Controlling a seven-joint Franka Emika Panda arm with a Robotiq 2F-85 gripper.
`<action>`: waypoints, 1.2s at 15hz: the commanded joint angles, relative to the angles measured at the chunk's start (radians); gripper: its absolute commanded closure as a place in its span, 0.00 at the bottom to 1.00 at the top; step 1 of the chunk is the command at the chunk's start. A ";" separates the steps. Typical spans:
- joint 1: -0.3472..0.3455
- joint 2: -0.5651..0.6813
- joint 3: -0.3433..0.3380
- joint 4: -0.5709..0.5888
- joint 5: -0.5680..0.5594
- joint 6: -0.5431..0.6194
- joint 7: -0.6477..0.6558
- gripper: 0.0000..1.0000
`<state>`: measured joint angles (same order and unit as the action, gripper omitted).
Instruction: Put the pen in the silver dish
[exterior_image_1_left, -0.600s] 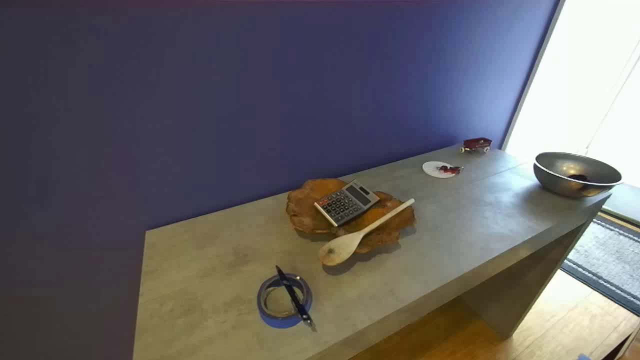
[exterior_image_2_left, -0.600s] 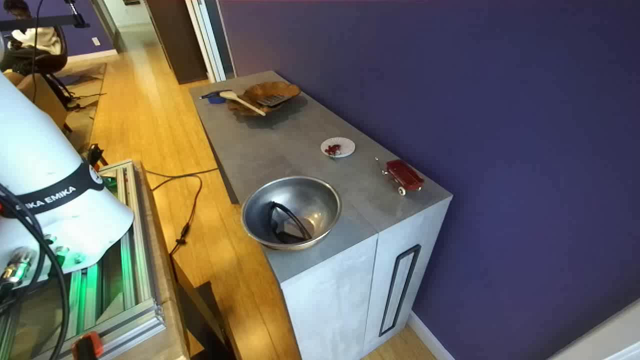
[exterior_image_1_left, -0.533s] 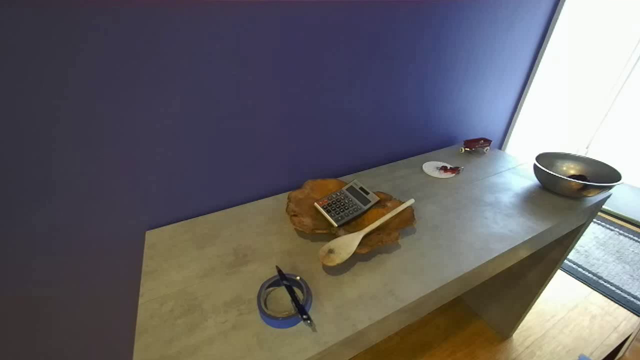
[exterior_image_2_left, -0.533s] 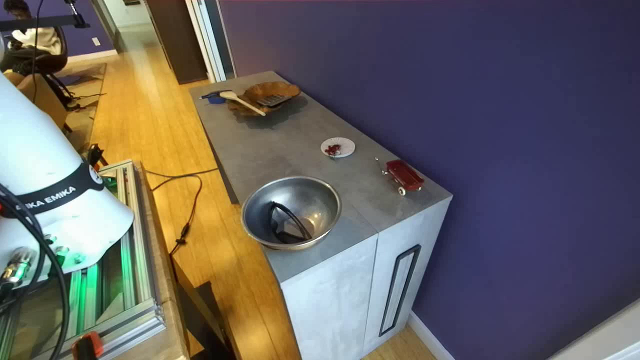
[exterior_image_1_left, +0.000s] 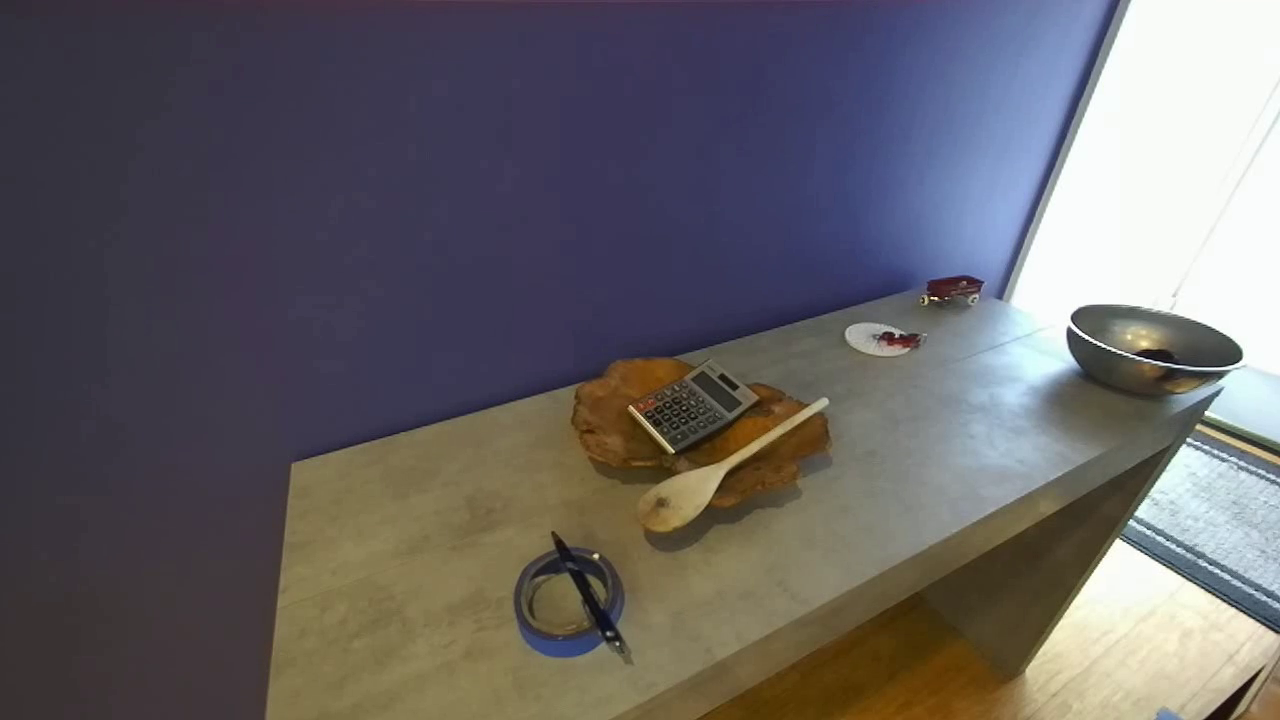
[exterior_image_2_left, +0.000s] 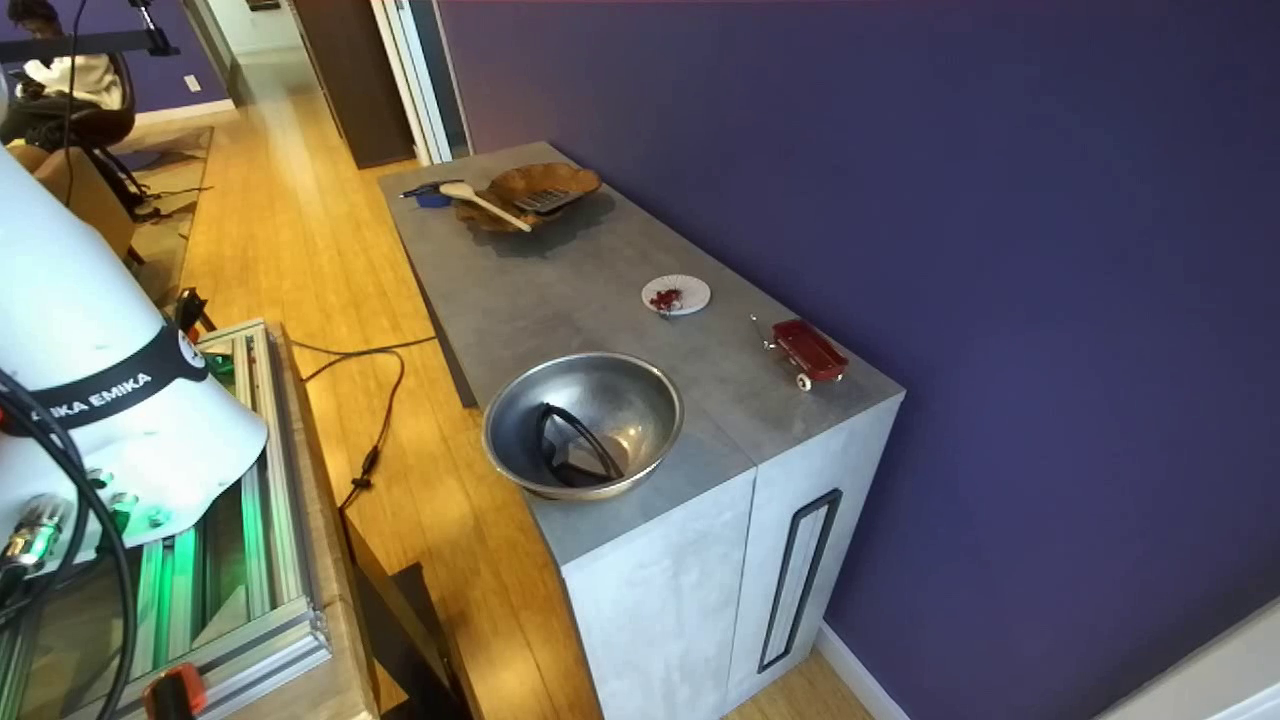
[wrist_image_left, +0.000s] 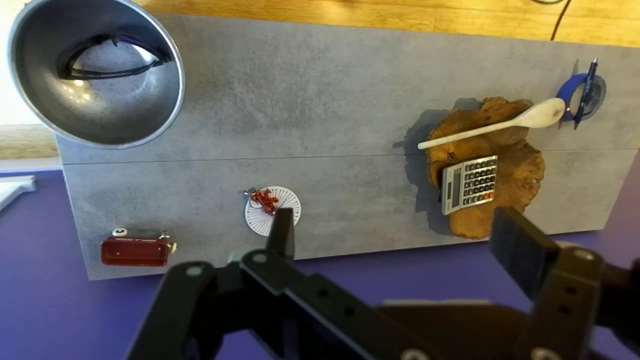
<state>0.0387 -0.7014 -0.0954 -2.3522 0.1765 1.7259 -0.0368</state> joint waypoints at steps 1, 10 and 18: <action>0.062 0.162 0.078 0.045 0.072 0.042 -0.018 0.00; 0.210 0.644 0.333 0.281 0.082 0.141 0.071 0.00; 0.201 0.613 0.326 0.237 0.098 0.152 0.045 0.00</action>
<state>0.2406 -0.0894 0.2294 -2.1174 0.2753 1.8802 0.0077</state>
